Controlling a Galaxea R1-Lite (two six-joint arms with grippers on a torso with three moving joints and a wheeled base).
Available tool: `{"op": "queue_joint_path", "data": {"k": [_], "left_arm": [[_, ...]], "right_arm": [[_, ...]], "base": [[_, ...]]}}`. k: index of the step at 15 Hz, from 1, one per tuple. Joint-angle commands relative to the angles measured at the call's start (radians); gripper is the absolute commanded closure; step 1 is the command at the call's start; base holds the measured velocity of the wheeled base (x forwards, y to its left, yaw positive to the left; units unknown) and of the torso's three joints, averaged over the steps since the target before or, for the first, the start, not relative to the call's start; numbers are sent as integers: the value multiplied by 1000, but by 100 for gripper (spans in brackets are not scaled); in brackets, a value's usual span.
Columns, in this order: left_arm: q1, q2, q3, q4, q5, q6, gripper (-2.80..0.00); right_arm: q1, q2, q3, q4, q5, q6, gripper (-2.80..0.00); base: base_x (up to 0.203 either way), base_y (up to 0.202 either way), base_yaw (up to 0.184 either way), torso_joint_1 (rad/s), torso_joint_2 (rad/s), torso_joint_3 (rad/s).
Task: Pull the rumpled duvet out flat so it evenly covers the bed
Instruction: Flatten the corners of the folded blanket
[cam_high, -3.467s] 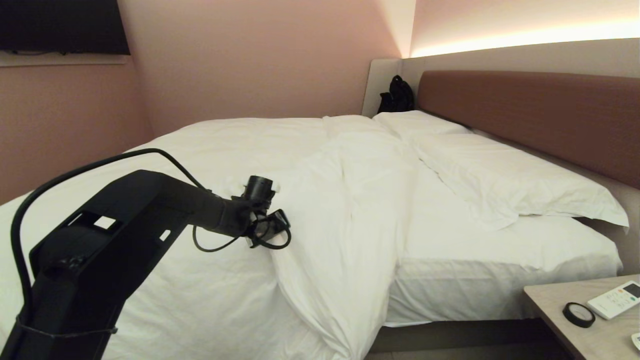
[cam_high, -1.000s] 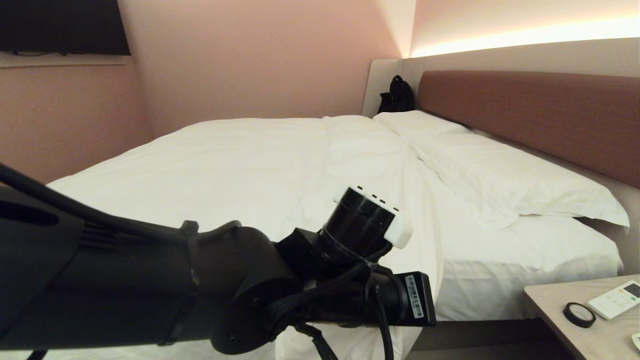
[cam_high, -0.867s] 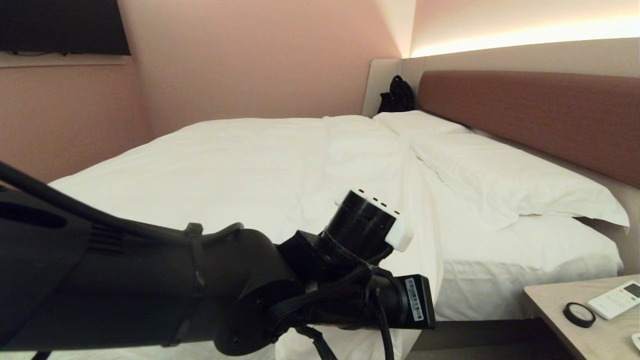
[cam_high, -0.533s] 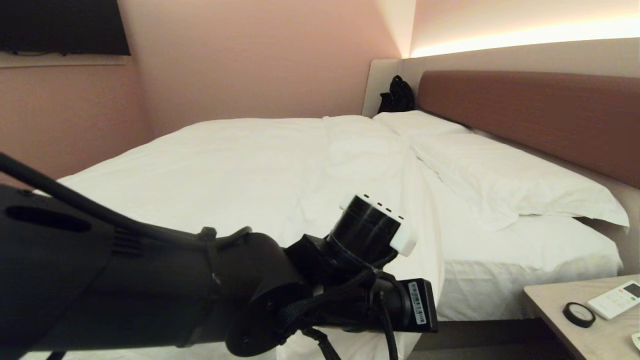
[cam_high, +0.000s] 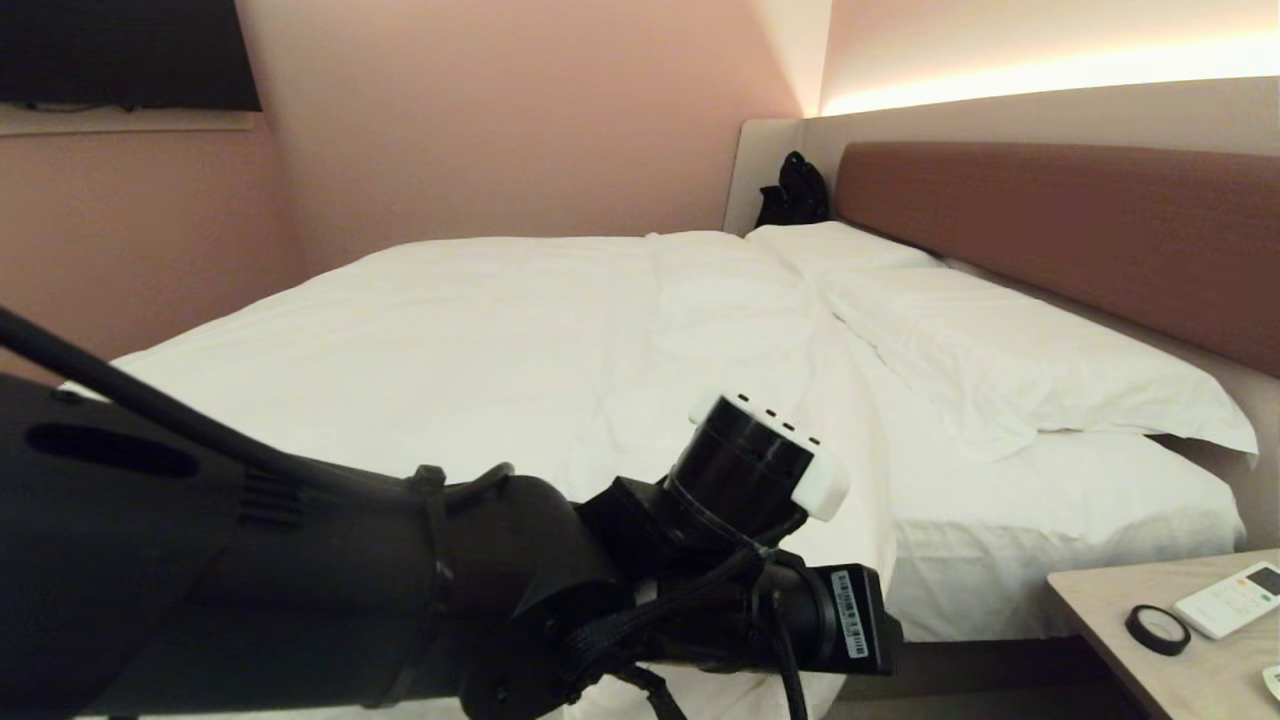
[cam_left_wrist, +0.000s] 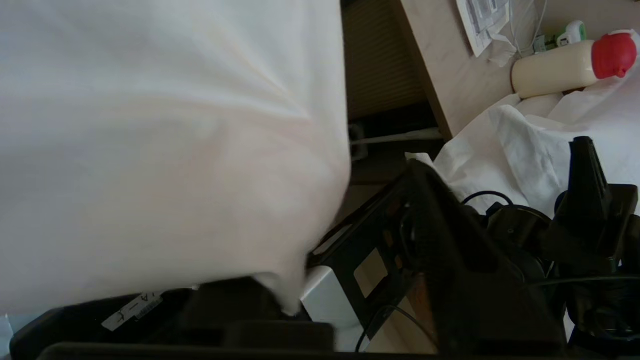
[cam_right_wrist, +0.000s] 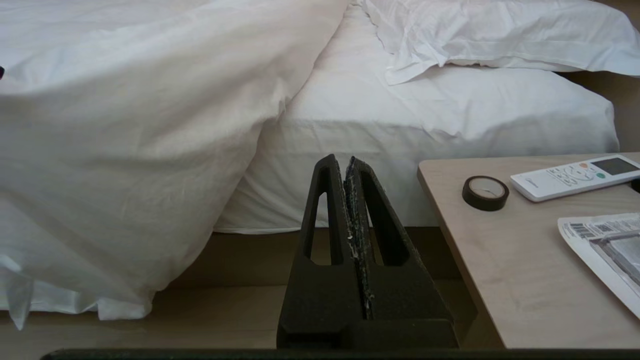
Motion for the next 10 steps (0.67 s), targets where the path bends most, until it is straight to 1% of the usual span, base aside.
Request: {"op": "queue_joint_path", "data": {"k": [1, 3, 7, 10], "left_arm": [[-17, -10, 14, 6, 2, -3, -280], [-21, -21, 39, 10, 2, 3, -280], [-60, -83, 118, 70, 2, 56, -280], [-65, -163, 200, 104, 8, 62, -280]], "right_arm": [[0, 1, 0, 0, 0, 0, 0], [0, 1, 0, 0, -1, -1, 0], [0, 1, 0, 0, 0, 0, 0], [0, 1, 0, 0, 0, -1, 0]], "base": [[0, 0, 0, 0, 0, 0], [0, 0, 0, 0, 0, 0], [0, 0, 0, 0, 0, 0], [0, 0, 0, 0, 0, 0]]}}
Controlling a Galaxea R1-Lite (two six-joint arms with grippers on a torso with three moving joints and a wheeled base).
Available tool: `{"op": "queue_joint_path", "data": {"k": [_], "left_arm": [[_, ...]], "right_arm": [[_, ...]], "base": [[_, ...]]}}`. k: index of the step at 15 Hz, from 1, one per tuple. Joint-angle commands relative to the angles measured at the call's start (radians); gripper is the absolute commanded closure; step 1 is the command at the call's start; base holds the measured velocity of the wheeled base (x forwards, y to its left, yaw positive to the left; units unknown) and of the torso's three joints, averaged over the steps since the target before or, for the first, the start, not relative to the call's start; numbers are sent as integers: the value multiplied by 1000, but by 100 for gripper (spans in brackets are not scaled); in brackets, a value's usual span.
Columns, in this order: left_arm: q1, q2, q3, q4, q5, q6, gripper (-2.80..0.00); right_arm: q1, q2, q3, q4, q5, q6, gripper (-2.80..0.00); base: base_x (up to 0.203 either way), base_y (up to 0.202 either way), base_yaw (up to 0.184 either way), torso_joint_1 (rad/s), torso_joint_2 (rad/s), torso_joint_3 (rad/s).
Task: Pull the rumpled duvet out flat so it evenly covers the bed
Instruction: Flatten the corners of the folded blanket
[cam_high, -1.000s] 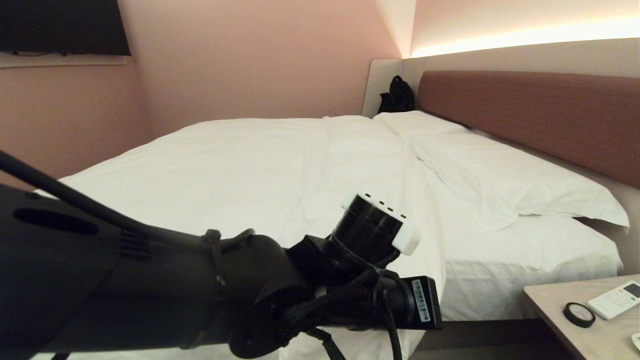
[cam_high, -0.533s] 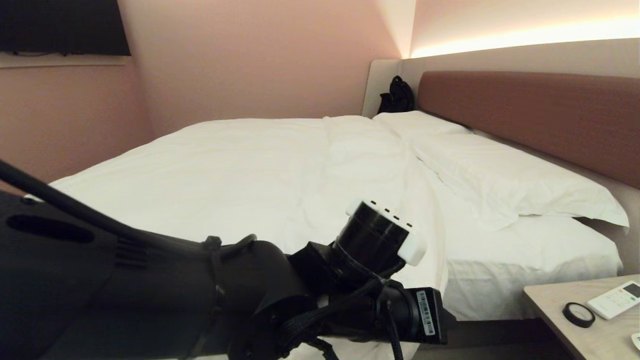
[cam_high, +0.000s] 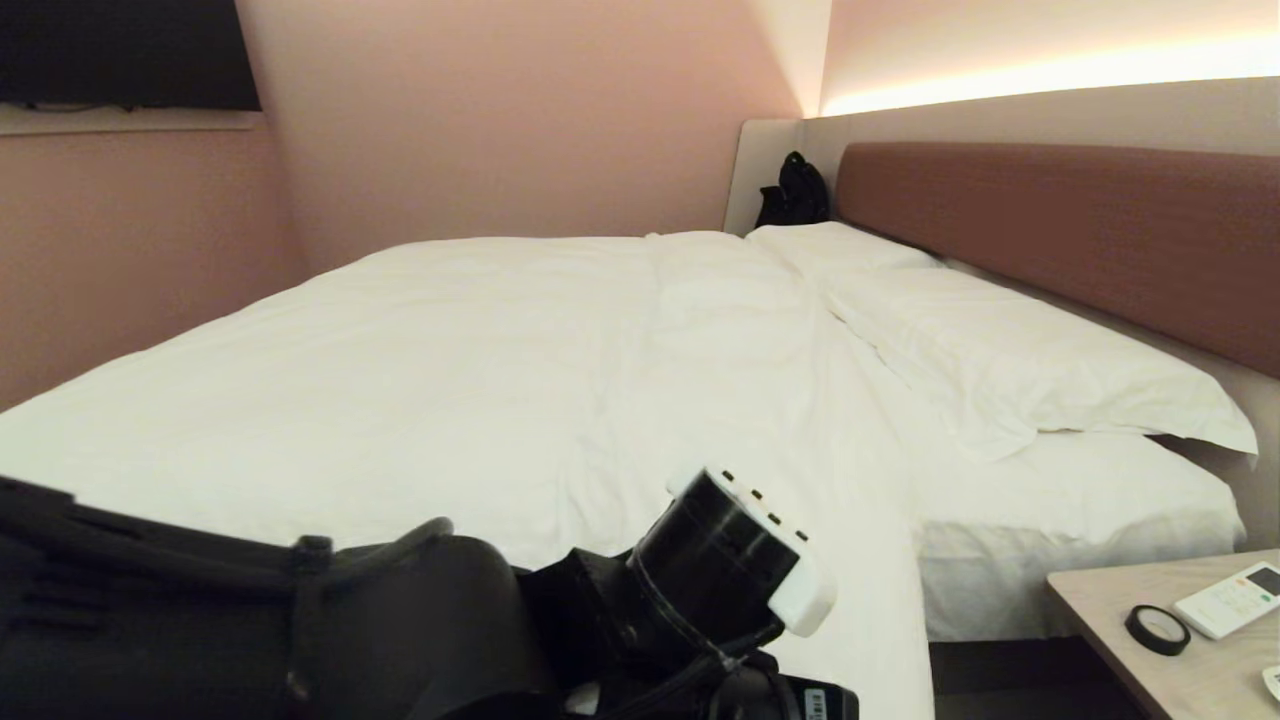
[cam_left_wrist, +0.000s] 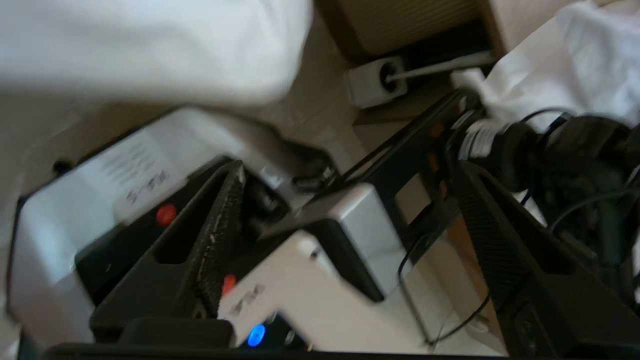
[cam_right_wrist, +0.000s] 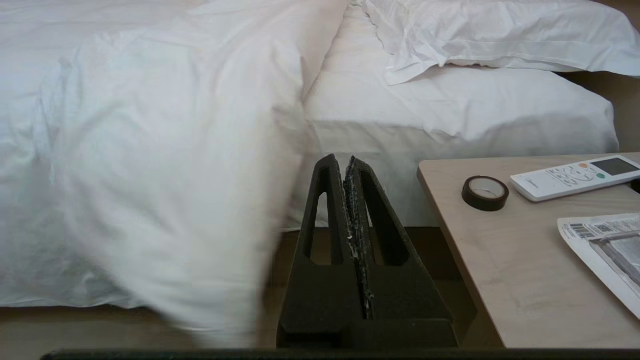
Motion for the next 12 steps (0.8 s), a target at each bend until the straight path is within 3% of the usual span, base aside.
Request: {"op": "queue_joint_path", "data": {"k": [1, 3, 8, 12], "left_arm": [[-4, -62, 48, 25, 6, -3, -280], [0, -109, 85, 49, 38, 6, -280], [95, -144, 98, 39, 279, 2, -280], [256, -134, 97, 37, 320, -10, -280]], "right_arm": [[0, 1, 0, 0, 0, -1, 0], [0, 1, 0, 0, 0, 0, 0], [0, 1, 0, 0, 0, 0, 0], [0, 1, 0, 0, 0, -1, 0]], "base": [[0, 0, 0, 0, 0, 0], [0, 0, 0, 0, 0, 0], [0, 0, 0, 0, 0, 0], [0, 0, 0, 0, 0, 0]]}}
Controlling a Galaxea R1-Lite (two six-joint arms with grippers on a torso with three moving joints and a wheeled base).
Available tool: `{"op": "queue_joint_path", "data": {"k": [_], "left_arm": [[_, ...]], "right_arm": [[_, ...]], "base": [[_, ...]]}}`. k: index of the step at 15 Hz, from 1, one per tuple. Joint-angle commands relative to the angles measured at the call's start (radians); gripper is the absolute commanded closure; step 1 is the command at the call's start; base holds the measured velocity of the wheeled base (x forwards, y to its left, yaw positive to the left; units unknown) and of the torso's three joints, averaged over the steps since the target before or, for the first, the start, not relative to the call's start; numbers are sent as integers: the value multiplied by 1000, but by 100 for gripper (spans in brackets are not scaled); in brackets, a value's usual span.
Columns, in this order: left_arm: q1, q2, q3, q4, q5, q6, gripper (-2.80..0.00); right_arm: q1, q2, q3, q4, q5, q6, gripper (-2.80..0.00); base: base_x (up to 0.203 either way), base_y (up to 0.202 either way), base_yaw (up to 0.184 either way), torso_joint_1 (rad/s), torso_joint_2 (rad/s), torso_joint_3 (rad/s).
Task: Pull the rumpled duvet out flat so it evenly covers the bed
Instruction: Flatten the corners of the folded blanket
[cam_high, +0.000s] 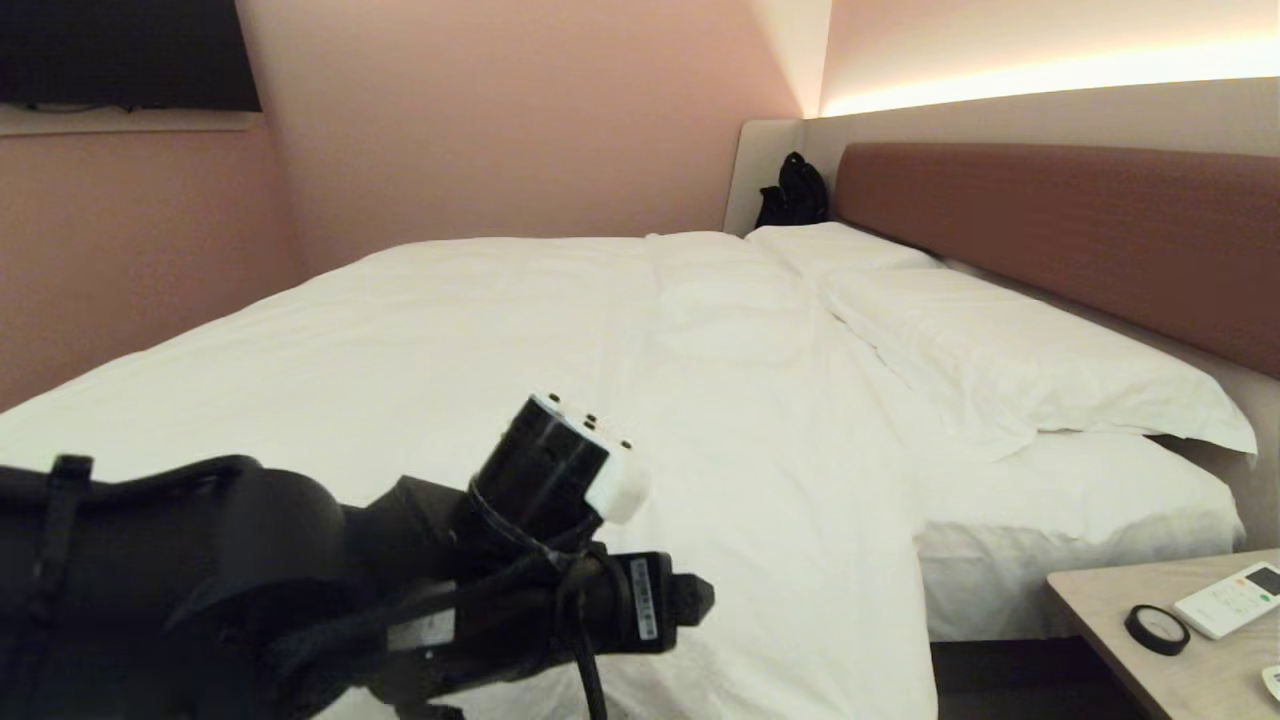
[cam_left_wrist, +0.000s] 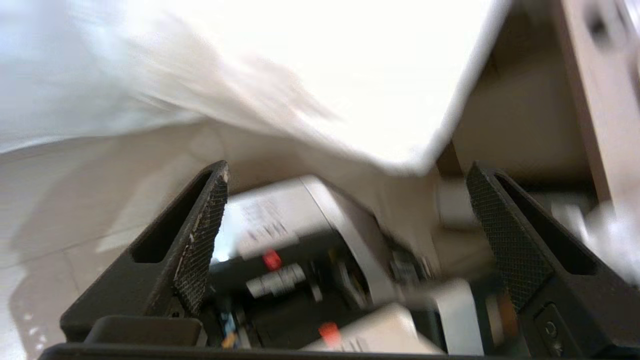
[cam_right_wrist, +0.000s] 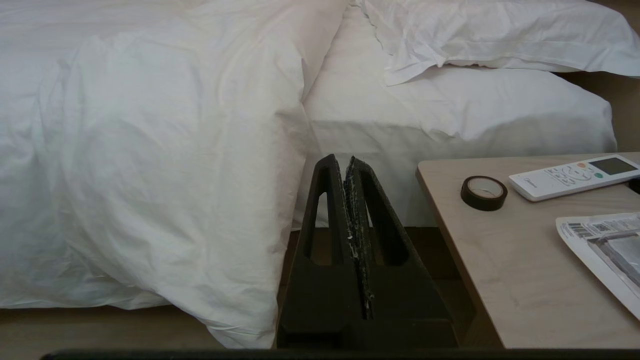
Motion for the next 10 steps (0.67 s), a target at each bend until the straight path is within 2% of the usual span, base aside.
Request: {"op": "queue_joint_path", "data": {"k": [1, 5, 7, 8, 10], "left_arm": [[87, 1, 5, 0, 4, -9, -280], [113, -43, 1, -1, 18, -8, -280], [125, -32, -9, -1, 54, -2, -280], [139, -15, -16, 0, 96, 4, -280], [185, 28, -28, -1, 119, 22, -280]], "right_arm": [[0, 1, 0, -1, 0, 0, 0], [0, 1, 0, -1, 0, -1, 0], [0, 1, 0, -1, 0, 0, 0], [0, 1, 0, -1, 0, 0, 0], [0, 1, 0, -1, 0, 0, 0]], "base": [[0, 0, 0, 0, 0, 0], [0, 0, 0, 0, 0, 0], [0, 0, 0, 0, 0, 0], [0, 0, 0, 0, 0, 0], [0, 0, 0, 0, 0, 0]]}}
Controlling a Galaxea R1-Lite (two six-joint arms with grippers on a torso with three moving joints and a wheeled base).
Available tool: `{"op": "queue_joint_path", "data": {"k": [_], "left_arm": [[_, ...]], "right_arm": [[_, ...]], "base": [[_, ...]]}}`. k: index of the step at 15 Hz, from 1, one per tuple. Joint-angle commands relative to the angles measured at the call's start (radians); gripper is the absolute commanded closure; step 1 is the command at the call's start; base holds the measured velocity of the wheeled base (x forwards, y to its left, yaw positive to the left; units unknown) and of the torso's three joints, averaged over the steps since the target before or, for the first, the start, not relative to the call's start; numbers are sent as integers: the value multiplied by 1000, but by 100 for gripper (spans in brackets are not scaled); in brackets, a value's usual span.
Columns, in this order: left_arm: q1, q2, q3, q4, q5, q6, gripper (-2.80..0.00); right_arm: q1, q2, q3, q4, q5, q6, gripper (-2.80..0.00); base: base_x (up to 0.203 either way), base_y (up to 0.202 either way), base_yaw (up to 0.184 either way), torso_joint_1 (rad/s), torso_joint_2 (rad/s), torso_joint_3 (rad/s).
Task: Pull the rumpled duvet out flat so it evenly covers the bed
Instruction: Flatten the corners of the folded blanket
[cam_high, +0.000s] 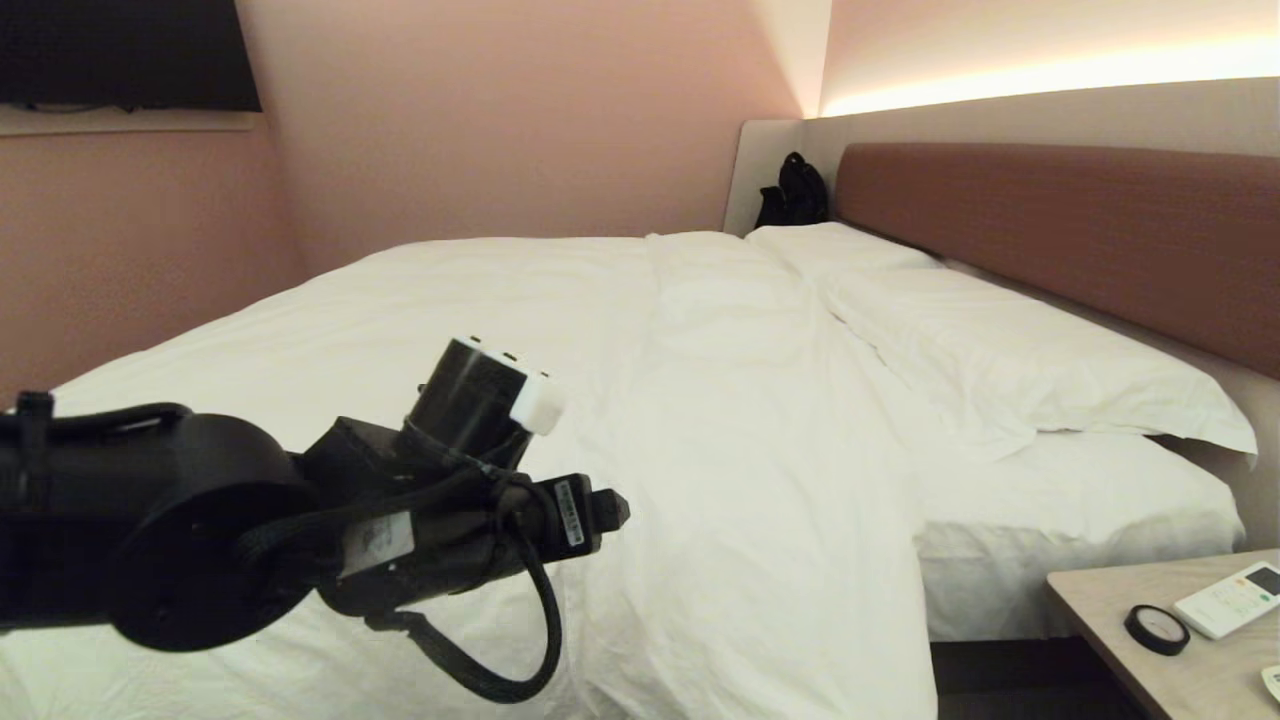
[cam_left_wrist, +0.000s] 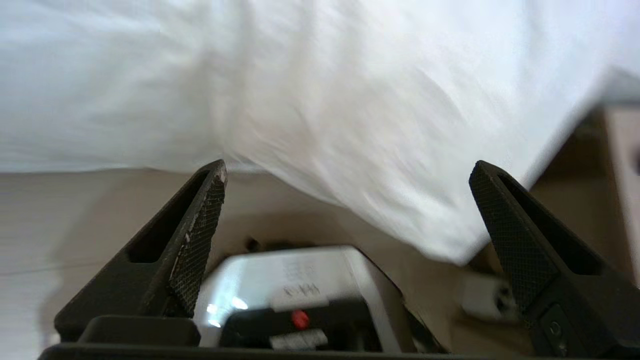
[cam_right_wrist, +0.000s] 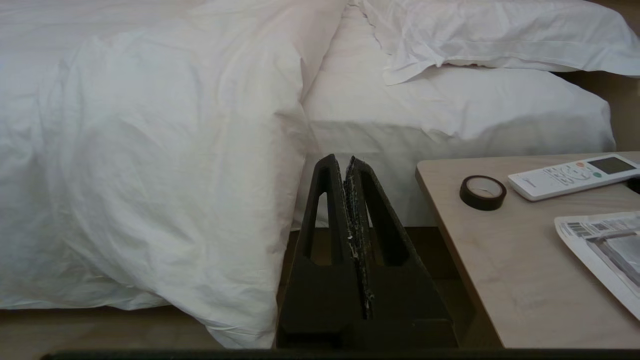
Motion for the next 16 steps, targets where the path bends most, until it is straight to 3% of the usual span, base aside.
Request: {"op": "queue_joint_path", "data": {"k": [1, 8, 12, 16], "left_arm": [[37, 51, -14, -1, 6, 2, -280], [46, 160, -75, 1, -2, 15, -280], [46, 308, -134, -1, 2, 35, -280], [46, 315, -145, -9, 1, 36, -280]], "right_arm": [[0, 1, 0, 0, 0, -1, 0], [0, 1, 0, 0, 0, -1, 0], [0, 1, 0, 0, -2, -1, 0], [0, 1, 0, 0, 0, -1, 0]], "base": [[0, 0, 0, 0, 0, 0], [0, 0, 0, 0, 0, 0], [0, 0, 0, 0, 0, 0], [0, 0, 0, 0, 0, 0]]}}
